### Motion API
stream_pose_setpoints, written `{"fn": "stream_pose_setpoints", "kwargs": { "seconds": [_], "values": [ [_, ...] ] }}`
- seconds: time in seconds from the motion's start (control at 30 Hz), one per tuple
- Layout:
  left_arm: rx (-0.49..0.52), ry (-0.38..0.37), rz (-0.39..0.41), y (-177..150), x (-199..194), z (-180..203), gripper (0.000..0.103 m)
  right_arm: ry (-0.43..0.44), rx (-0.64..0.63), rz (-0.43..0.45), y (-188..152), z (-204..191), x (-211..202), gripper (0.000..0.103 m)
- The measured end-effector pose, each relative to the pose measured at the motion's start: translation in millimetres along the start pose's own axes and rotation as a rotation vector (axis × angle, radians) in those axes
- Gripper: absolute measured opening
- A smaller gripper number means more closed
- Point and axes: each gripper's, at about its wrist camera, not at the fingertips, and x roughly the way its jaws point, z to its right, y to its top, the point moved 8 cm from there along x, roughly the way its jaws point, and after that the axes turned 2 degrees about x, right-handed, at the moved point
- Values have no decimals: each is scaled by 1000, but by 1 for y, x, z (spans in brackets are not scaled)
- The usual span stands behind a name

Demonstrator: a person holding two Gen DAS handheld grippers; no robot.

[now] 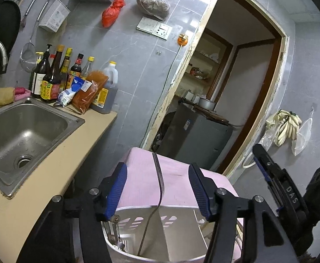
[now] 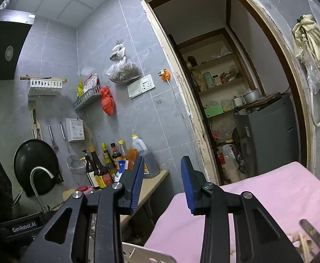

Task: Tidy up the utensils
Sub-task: 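Lift both utensils over the white caddy and open both tools to drop them, then withdraw both tools from the caddy back over the utensils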

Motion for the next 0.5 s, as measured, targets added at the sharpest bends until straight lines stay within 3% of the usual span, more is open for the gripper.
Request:
{"fn": "stream_pose_setpoints", "kwargs": {
  "seconds": [0.13,0.2,0.37,0.5],
  "values": [
    [34,9,22,12,-13,15,79,-36,-2,-8,17,8,-16,64],
    [45,4,30,18,-18,24,85,-54,-5,-9,26,14,-26,69],
    [120,20,70,29,-30,56,102,-134,-32,-25,51,38,-57,101],
    [201,34,79,27,-34,87,102,-188,-67,-34,71,59,-80,102]
  ]
}}
